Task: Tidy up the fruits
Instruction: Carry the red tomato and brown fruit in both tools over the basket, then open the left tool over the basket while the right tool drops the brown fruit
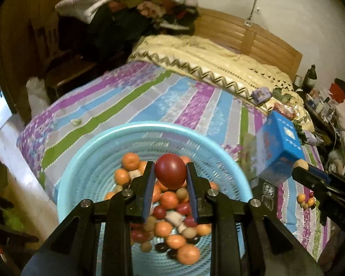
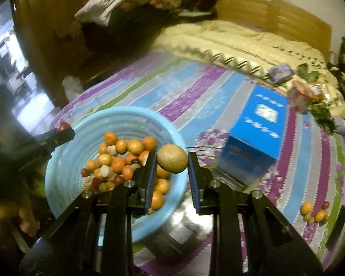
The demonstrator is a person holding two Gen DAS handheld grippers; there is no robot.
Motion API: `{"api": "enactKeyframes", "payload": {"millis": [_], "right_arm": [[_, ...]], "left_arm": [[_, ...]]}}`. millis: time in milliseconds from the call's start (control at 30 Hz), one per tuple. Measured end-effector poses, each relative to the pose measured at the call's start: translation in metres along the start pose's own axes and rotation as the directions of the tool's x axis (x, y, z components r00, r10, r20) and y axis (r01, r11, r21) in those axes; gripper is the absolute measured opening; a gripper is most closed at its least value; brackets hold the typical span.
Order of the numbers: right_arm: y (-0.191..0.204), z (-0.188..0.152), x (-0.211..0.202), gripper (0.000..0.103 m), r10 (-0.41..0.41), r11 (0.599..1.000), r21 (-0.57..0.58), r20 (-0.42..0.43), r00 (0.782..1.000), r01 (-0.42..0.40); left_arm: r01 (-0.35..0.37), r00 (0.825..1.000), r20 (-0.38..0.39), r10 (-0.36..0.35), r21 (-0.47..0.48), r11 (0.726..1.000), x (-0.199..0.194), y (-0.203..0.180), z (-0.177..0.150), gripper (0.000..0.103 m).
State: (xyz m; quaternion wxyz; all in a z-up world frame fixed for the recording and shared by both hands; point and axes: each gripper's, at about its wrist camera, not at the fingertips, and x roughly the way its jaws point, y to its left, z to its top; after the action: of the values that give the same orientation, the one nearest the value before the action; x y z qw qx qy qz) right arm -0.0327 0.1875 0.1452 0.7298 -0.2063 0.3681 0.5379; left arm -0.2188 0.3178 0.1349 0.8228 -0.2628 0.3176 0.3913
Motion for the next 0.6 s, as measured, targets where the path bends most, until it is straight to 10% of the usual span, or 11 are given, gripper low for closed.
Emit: {"api": "enactKeyframes", "payload": {"millis": [600], "right_arm": [[0.035, 0.021, 0.087, 0.028, 0.090, 0.992, -0.046, -0.402, 0.911, -0.119]], "left_arm": [[0.012, 0.934, -0.356, -0.024, -0.036, 0.999, 0.065, 0.054, -0.009, 0.027]]}}
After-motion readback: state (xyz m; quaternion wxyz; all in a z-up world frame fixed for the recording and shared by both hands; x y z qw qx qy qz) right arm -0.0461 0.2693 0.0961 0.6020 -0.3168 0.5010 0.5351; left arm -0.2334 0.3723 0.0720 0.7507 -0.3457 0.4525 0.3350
